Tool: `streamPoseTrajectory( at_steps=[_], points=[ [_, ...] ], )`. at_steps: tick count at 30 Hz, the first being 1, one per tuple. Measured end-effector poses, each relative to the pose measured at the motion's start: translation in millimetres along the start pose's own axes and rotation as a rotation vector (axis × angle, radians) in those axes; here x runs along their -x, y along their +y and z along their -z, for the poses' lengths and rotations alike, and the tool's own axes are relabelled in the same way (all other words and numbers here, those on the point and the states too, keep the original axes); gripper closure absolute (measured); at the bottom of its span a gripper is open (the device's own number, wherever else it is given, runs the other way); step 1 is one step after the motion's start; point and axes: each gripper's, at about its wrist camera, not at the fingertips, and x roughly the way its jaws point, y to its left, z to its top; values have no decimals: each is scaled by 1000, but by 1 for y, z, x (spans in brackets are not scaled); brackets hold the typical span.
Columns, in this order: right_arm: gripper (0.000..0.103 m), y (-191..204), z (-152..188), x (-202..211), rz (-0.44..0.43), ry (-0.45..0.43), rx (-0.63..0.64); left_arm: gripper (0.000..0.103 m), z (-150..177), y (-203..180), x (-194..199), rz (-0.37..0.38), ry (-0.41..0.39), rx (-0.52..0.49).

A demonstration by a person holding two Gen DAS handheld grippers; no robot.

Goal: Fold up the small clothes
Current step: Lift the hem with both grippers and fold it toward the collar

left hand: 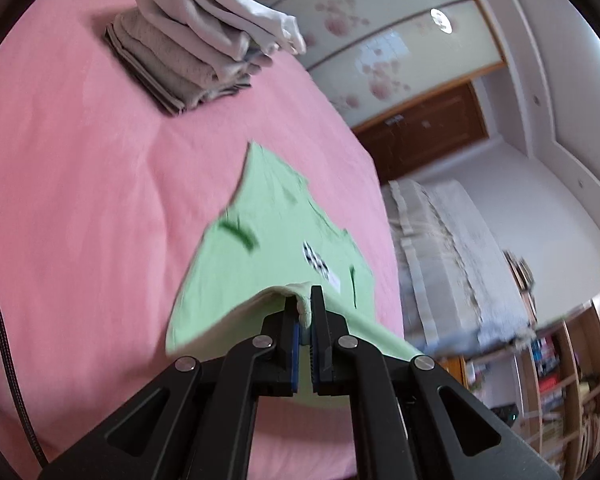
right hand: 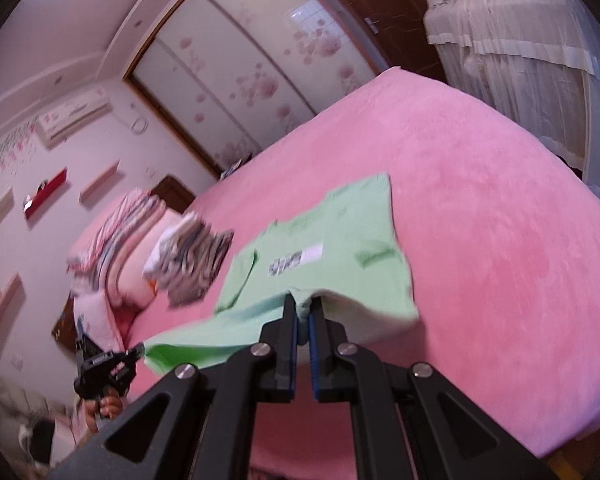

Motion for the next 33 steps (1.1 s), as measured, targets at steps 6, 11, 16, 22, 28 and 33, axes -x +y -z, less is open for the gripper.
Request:
streamPoseTrajectory(
  at_steps=[6,11,16,22,28,33],
  points=[
    [99,-13,-50,-64,52,-4,-70,101,-51,-12,-60,-67,-14,58],
    [99,-28,-79,-111,87,-3,-128,101,-91,-6,-107,-105,-10,114],
    [99,-46,-99,-155,137,17,-154,101,-123,-6,-151,-142,4,109],
    [99,-63,-123,-209,190,41,-173,101,-152,0,-203,-204,32,98],
    [99,-78,-138,-255,239,68,-183,101,-173,9,-250,-257,58,72],
    [99,-86,-151,-276,262,65,-186,101,-188,13,-285,-278,64,72]
  ],
)
